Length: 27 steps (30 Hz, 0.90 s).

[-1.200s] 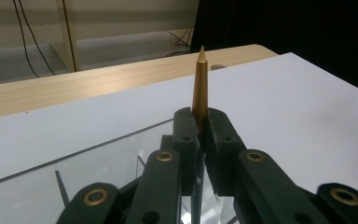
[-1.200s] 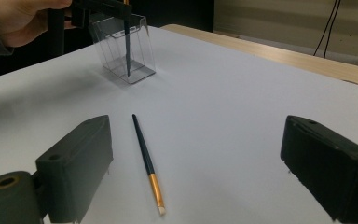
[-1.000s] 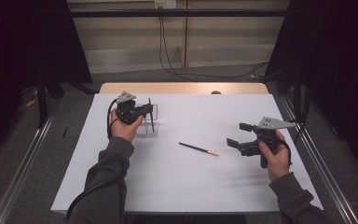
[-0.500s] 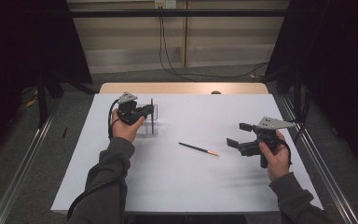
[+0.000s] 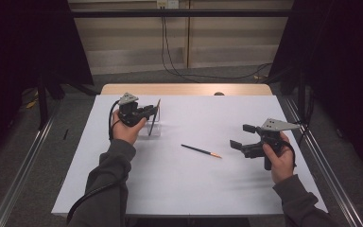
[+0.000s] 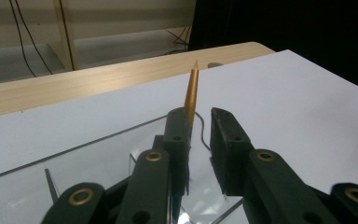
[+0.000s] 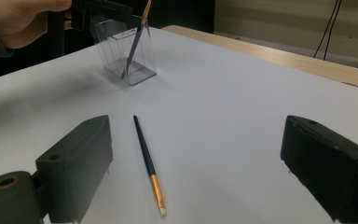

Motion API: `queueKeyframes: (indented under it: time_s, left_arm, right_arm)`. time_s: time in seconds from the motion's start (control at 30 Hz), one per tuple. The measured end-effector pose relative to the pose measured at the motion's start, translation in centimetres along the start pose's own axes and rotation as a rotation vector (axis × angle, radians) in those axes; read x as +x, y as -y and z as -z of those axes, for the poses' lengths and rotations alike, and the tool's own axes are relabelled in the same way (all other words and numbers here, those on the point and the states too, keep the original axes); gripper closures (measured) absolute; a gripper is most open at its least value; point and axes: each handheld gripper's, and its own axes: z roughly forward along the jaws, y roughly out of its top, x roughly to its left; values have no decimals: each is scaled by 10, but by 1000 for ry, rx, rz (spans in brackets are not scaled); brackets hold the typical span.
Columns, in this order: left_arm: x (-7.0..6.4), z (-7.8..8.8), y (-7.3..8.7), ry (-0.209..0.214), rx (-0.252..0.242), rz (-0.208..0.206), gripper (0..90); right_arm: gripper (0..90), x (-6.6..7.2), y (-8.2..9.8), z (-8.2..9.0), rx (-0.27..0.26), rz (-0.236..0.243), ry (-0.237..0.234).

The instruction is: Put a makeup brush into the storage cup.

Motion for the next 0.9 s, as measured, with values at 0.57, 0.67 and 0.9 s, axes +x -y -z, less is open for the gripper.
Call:
queueKeyframes:
  time_s: [0.57, 0.67, 0.9]
  left_arm:
    - [-7, 10, -4, 66, -61, -2, 593]
    - [-8, 10, -5, 81, -69, -9, 559]
    - [-13, 10, -5, 113, -91, -3, 495]
  right_arm:
    - [85, 0, 0, -1, 4, 0, 0]
    - [85, 0, 0, -1, 4, 0, 1]
    - [86, 0, 1, -1, 5, -1, -1]
